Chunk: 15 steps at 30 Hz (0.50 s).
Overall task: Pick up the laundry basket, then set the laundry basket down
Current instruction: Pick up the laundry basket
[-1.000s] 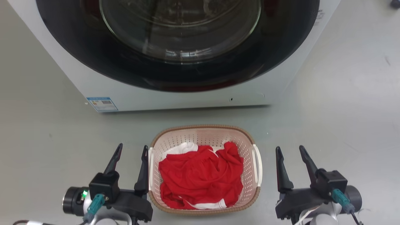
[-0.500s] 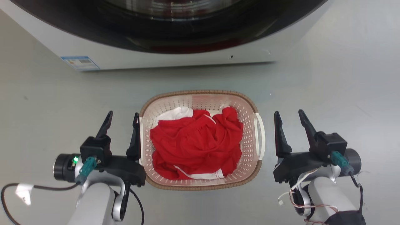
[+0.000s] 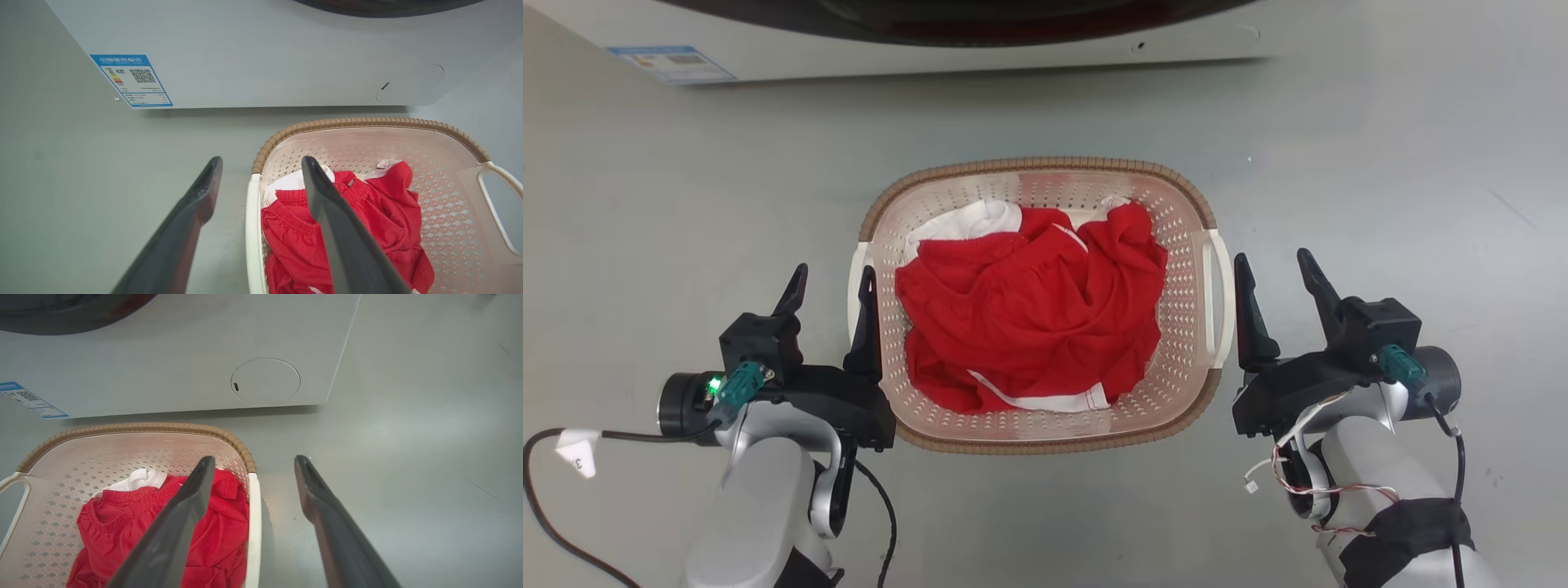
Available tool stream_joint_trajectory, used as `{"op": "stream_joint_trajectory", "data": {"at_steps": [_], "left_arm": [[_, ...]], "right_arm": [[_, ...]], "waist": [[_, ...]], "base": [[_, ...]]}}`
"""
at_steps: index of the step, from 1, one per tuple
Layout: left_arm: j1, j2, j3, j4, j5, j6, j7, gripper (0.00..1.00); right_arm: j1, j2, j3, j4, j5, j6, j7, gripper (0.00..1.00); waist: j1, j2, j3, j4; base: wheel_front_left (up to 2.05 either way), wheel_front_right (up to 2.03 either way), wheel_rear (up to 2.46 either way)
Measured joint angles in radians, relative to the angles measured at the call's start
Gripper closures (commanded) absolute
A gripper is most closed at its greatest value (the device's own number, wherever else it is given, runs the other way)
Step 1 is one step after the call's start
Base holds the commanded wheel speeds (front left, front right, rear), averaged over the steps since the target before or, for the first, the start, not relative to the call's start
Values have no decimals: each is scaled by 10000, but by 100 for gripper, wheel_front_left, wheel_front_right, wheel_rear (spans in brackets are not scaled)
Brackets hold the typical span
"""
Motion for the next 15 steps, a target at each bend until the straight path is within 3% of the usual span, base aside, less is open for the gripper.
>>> {"op": "stream_joint_trajectory", "data": {"at_steps": [15], "left_arm": [[-858,-90,81,1488,-192,-261,140,0]], "right_arm": [[-828,-21,696,1093,667,-10,-25,0]], "waist": [[0,0,1047,-11]], "base": [[0,0,0]]}}
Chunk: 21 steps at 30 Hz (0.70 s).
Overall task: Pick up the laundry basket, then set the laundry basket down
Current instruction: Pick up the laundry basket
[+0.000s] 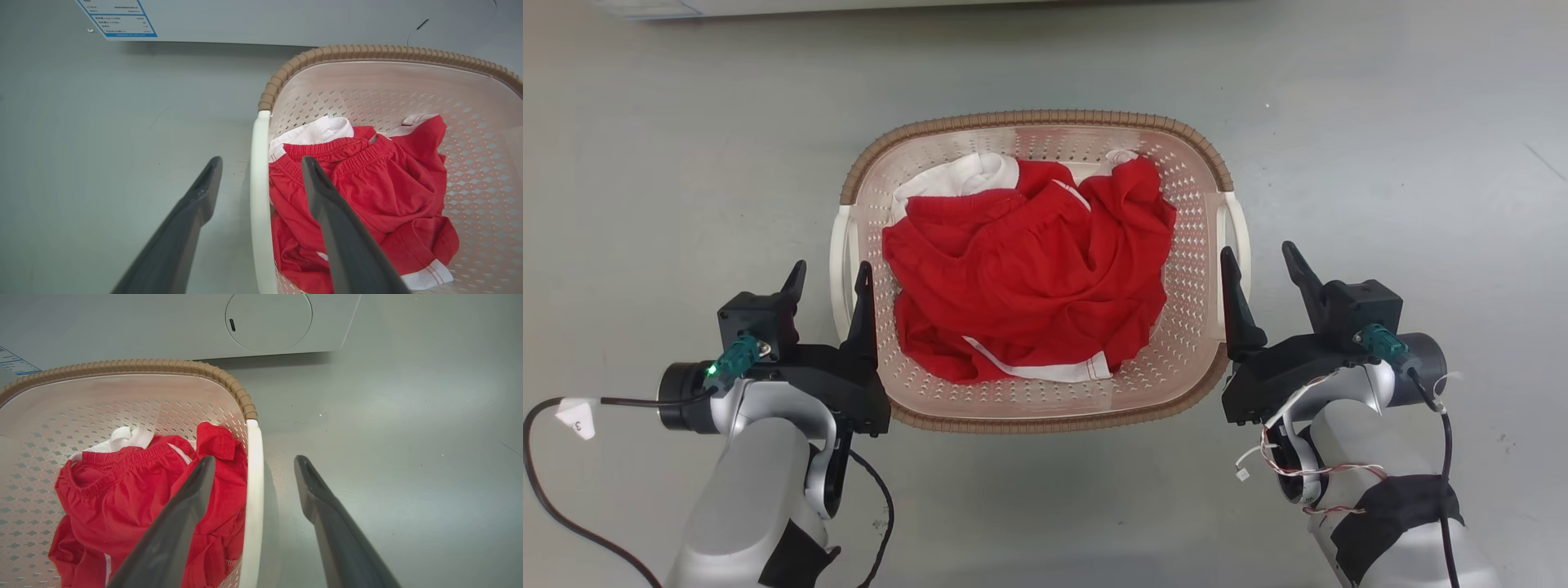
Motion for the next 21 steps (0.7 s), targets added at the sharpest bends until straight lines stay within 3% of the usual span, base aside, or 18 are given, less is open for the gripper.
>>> {"op": "stream_joint_trajectory", "data": {"at_steps": [21], "left_arm": [[-554,-75,-314,1664,-25,-351,128,0]], "right_arm": [[-834,-25,1026,1442,871,-84,0,0]], "waist": [[-2,-1,574,180]], "base": [[0,0,0]]}}
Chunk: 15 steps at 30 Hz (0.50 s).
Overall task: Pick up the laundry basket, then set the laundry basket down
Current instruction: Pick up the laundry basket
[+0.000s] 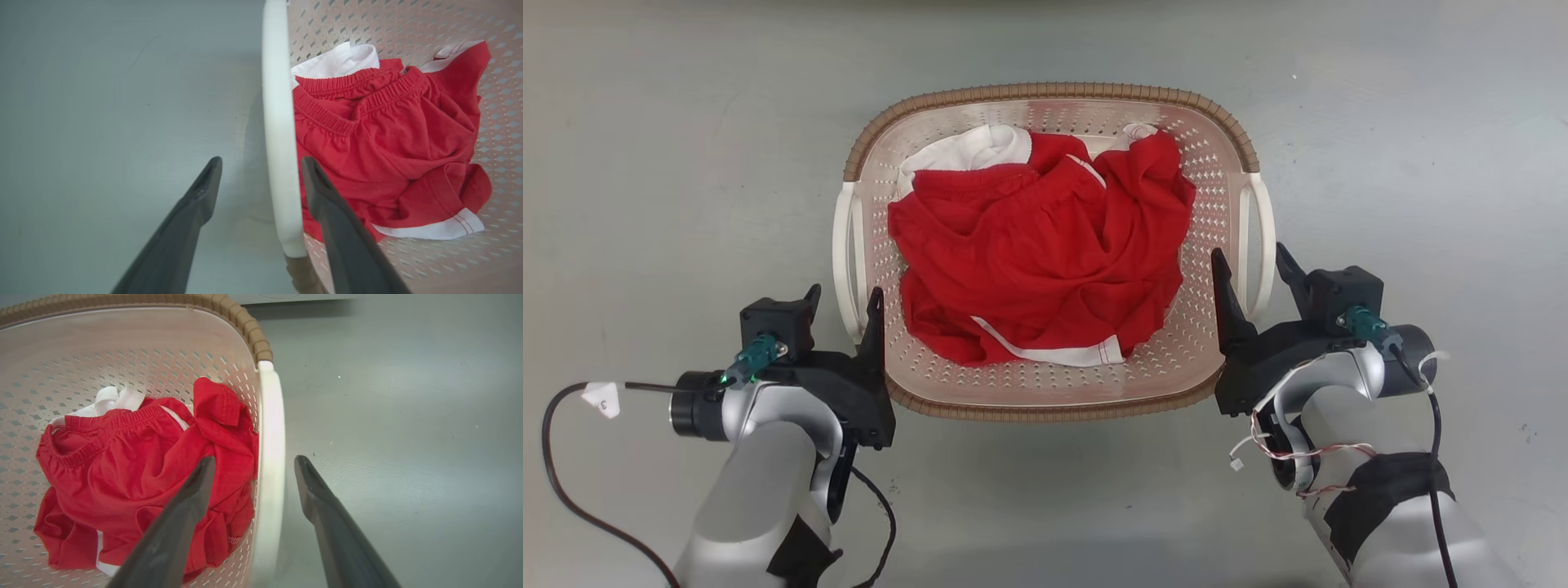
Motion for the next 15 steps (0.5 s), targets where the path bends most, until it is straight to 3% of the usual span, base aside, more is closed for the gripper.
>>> {"op": "stream_joint_trajectory", "data": {"at_steps": [15], "left_arm": [[-894,-128,-391,648,79,-86,159,0]], "right_arm": [[-732,-13,579,784,884,-82,416,0]], "waist": [[0,0,306,42]], "base": [[0,0,0]]}}
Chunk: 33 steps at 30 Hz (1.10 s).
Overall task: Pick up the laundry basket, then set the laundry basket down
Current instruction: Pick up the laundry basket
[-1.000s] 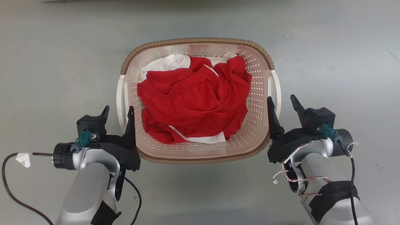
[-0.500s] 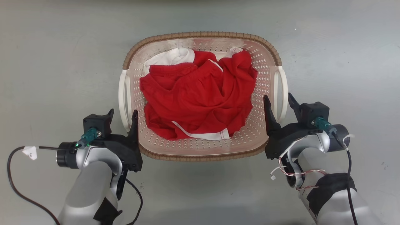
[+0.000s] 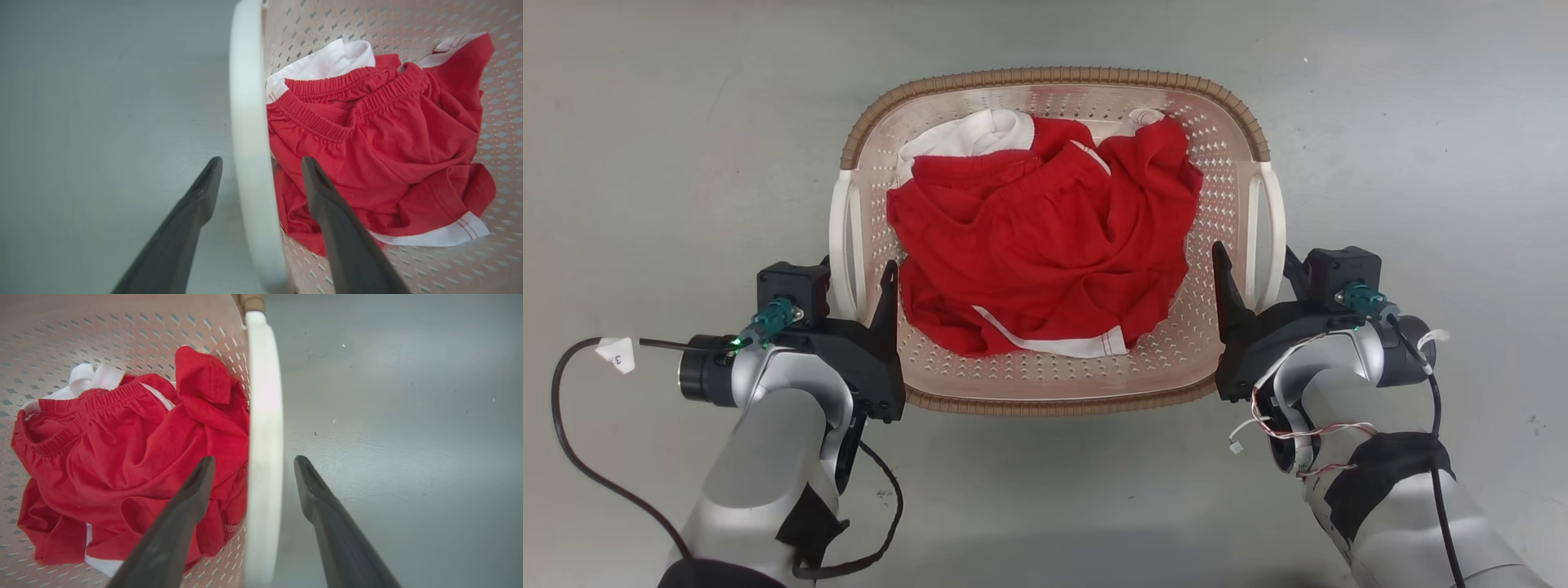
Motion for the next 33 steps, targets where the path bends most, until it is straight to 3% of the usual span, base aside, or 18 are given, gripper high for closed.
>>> {"op": "stream_joint_trajectory", "data": {"at_steps": [4,7,8,9,10,11,12,15,33], "left_arm": [[-97,-29,-82,209,10,0,0,0],[-101,-33,-121,347,10,-2,0,0],[-103,-33,-130,382,10,-2,0,3],[-107,-35,-144,422,10,-4,-2,23],[-119,-36,-153,462,10,-6,-2,51],[-147,-40,-167,504,8,-10,0,59],[-196,-44,-184,537,10,-12,-2,66],[-322,-102,-236,589,8,-48,-31,100],[-431,-105,-468,1264,6,-59,-165,100]], "right_arm": [[-108,0,274,109,274,-10,109,2],[-222,-2,451,123,464,-12,125,29],[-234,-2,504,125,514,-12,142,47],[-246,-2,554,150,566,-36,205,54],[-272,-19,593,199,617,-79,213,62],[-295,-36,635,236,621,-84,219,76],[-324,-59,665,272,640,-84,276,98],[-430,-58,757,330,803,-84,299,100],[-424,-25,1478,656,1682,-88,299,100]], "waist": [[1,0,61,49],[1,0,89,83],[1,0,96,93],[1,0,103,102],[0,0,109,109],[0,0,115,117],[1,0,121,123],[0,0,129,138],[1,1,-553,99]], "base": [[0,0,0],[0,0,0],[0,0,0],[0,0,0],[0,0,0],[0,0,0],[0,0,0],[0,0,0],[0,0,0]]}}
